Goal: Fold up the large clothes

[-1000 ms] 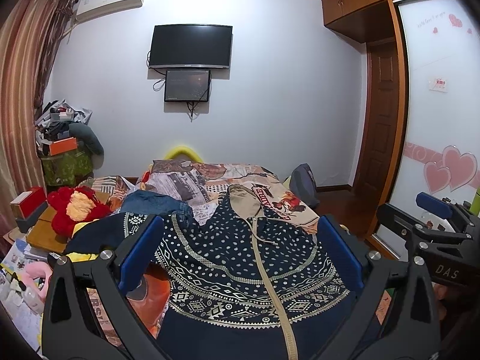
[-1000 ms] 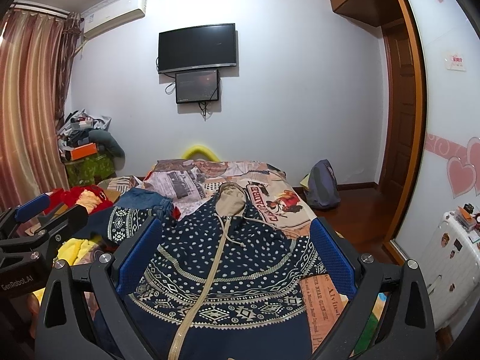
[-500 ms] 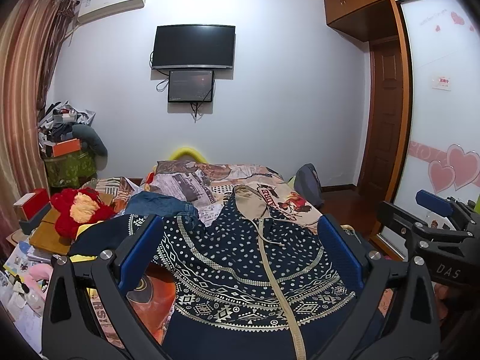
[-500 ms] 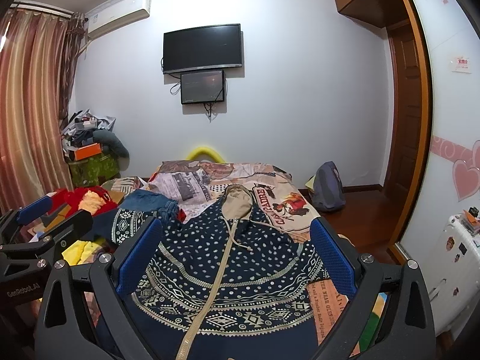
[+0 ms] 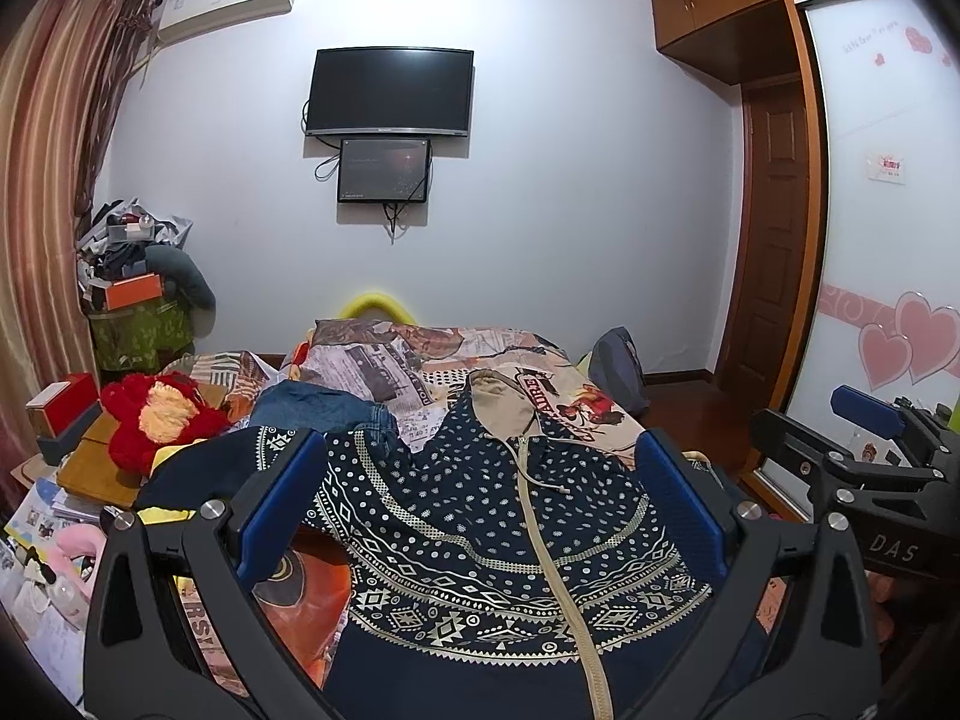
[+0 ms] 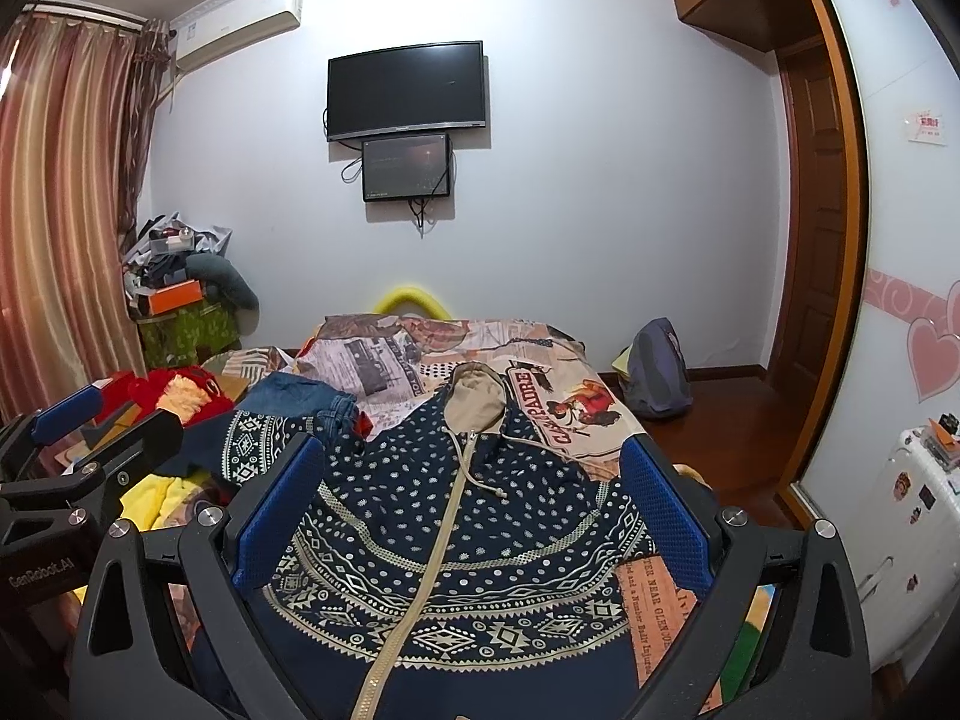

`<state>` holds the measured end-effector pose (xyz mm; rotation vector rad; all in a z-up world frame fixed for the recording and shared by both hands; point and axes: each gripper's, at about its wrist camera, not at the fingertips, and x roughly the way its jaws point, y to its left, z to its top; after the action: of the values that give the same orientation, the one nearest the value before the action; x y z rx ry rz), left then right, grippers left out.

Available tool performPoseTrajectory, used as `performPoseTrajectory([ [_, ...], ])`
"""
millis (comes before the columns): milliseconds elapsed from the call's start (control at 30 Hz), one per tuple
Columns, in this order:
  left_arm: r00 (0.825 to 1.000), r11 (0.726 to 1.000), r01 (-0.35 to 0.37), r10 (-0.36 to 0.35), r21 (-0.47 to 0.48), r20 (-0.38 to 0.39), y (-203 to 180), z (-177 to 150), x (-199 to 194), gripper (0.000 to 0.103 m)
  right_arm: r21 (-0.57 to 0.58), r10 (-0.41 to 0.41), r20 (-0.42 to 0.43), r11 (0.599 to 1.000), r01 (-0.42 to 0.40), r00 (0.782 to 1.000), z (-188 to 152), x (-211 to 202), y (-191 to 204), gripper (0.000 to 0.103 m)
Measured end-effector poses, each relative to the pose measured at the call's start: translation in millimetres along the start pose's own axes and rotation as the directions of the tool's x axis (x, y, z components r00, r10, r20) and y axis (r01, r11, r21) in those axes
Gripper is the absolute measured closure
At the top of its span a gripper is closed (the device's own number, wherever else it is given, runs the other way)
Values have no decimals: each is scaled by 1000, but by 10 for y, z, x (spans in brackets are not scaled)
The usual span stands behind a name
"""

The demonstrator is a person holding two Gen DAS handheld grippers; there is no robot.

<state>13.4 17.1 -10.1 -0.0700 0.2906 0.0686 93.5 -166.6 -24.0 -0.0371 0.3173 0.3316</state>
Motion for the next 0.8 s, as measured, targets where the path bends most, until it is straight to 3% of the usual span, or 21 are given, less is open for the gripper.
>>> performPoseTrajectory([
  [667,1000,1000,-8,7,-15,-10,154,9,187,0,-1,-9,-25,1000,8,1000,18,181,-9,5],
  [800,999,999,23,-24,-30,-22,277,88,342,0,-8,-8,-31,1000,7,1000,99,344,-5,5],
])
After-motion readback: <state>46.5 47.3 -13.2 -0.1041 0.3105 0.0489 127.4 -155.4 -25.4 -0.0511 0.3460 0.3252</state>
